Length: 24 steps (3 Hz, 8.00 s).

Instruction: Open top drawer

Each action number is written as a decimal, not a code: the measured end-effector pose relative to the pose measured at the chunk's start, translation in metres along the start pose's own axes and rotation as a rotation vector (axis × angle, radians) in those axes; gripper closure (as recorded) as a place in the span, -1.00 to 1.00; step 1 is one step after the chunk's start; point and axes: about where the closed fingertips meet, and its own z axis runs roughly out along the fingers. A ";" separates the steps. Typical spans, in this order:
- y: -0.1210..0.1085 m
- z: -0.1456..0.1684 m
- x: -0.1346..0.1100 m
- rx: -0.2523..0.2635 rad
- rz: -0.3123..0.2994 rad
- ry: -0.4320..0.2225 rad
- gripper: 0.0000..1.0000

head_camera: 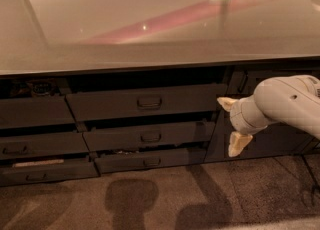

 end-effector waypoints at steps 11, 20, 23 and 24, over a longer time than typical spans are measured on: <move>-0.084 0.054 -0.004 -0.102 -0.157 -0.227 -1.00; -0.107 0.102 0.060 -0.194 0.016 -0.219 1.00; -0.109 0.082 0.058 -0.150 -0.013 -0.230 1.00; -0.112 0.073 0.062 -0.123 -0.036 -0.216 1.00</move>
Offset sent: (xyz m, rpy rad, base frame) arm 0.1199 -0.0496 -0.0009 -0.1033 0.1461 -0.1742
